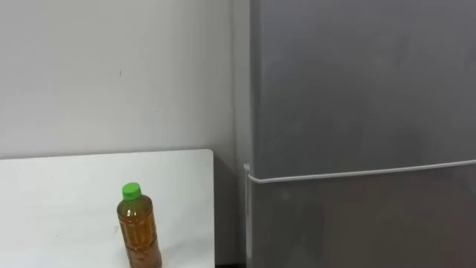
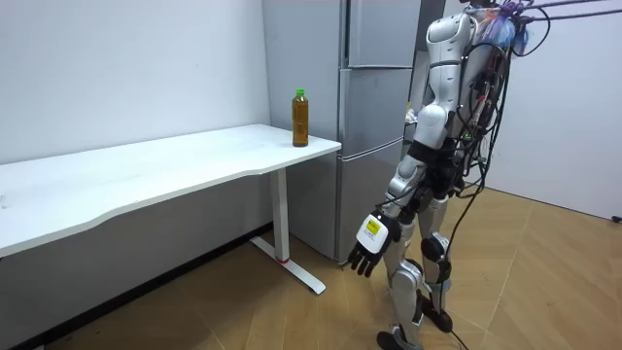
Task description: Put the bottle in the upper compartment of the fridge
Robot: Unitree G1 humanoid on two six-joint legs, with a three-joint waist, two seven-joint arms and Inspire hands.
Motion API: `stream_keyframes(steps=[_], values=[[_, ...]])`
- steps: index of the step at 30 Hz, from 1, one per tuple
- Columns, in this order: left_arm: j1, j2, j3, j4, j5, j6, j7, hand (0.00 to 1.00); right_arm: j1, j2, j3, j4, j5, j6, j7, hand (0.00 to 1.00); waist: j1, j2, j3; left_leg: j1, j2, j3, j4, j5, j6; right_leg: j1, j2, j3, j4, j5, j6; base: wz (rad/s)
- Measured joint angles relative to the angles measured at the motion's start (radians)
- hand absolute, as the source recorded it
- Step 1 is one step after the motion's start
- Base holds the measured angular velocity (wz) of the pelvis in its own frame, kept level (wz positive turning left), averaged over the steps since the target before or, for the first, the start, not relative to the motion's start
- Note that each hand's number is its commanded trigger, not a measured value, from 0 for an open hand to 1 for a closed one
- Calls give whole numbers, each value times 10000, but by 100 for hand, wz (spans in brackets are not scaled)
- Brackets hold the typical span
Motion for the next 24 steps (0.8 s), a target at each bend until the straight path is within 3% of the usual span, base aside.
stream_keyframes(steps=[2, 18, 24], values=[[6, 0, 1, 4, -376, 14, -21, 0, -21, 1, -5, 2, -2, 44, 1, 0, 4, -13, -1, -1, 0, 2, 6, 0, 0, -40, -2, 0, 8, 1, -1, 0], [86, 5, 59, 6, -346, 213, -265, 0, -30, 25, -407, 14, -345, 211, 4, 0, -14, -10, -3, 56, 0, -1, 4, 0, 0, 33, 3, 14, -4, 2, -2, 0], [-26, 97, 229, -360, -1779, 218, -131, 0, -17, -7, -398, -85, -357, 220, -11, 0, 10, 50, -5, -13, 10, -11, 14, -2, -2, 22, 7, 1, 0, 1, -2, 1]])
